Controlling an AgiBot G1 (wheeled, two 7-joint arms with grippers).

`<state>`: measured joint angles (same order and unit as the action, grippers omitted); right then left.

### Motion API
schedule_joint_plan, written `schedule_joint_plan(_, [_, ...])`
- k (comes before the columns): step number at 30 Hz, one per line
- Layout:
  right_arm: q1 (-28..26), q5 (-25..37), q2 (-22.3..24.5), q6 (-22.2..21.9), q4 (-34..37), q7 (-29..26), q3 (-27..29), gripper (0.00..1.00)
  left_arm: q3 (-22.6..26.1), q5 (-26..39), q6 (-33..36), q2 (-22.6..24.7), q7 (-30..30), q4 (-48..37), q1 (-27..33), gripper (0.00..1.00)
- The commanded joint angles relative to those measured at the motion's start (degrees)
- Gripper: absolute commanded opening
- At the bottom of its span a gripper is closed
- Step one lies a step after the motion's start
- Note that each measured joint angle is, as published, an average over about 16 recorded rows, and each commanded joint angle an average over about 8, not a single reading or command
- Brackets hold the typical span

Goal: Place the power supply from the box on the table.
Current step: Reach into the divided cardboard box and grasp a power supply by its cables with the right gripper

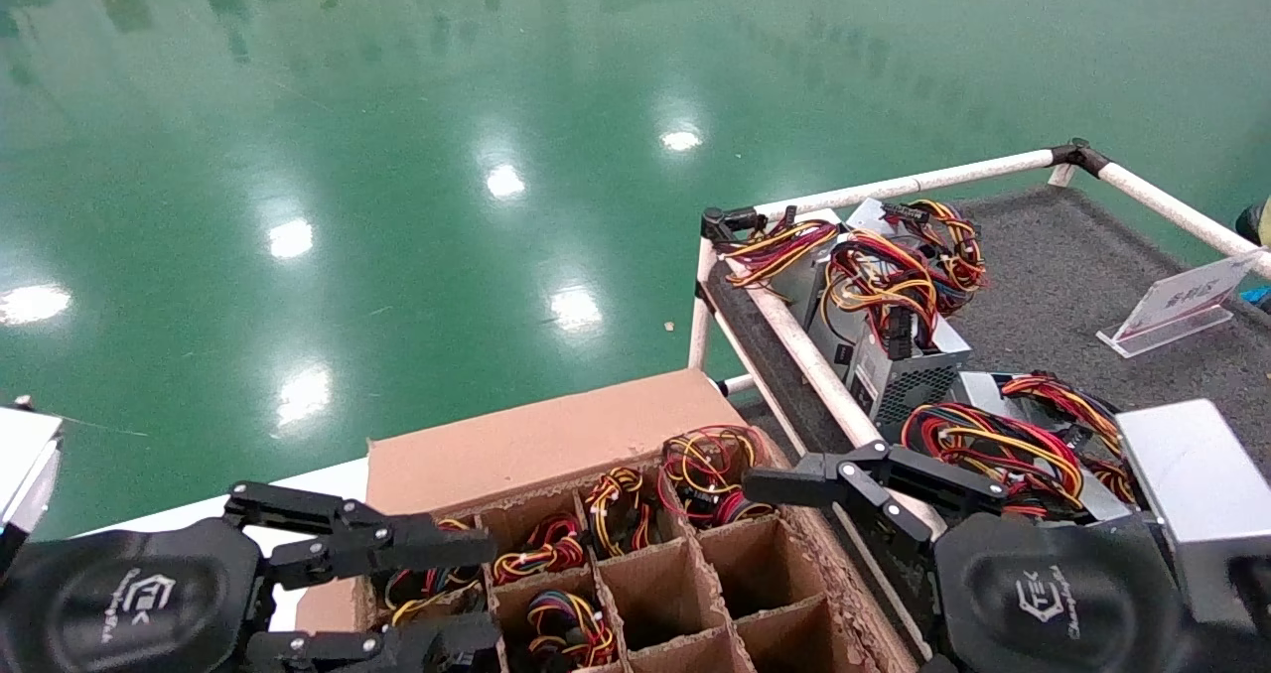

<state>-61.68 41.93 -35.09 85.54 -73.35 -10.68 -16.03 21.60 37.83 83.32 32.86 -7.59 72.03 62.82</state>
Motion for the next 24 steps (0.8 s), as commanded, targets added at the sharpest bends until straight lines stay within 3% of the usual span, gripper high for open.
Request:
schedule_joint_plan(1, [0.0, 0.0, 0.0, 0.0, 0.0, 0.0, 0.0, 1.00, 0.0, 0.0, 0.0, 0.0, 0.0, 0.0, 0.0, 0.00])
schedule_joint_plan(21, [0.0, 0.0, 0.0, 0.0, 0.0, 0.0, 0.0, 1.00, 0.0, 0.0, 0.0, 0.0, 0.0, 0.0, 0.0, 0.00])
schedule_joint_plan(22, [0.0, 0.0, 0.0, 0.0, 0.0, 0.0, 0.0, 1.00, 0.0, 0.0, 0.0, 0.0, 0.0, 0.0, 0.0, 0.03])
schedule_joint_plan(24, [0.0, 0.0, 0.0, 0.0, 0.0, 0.0, 0.0, 1.00, 0.0, 0.0, 0.0, 0.0, 0.0, 0.0, 0.0, 0.25])
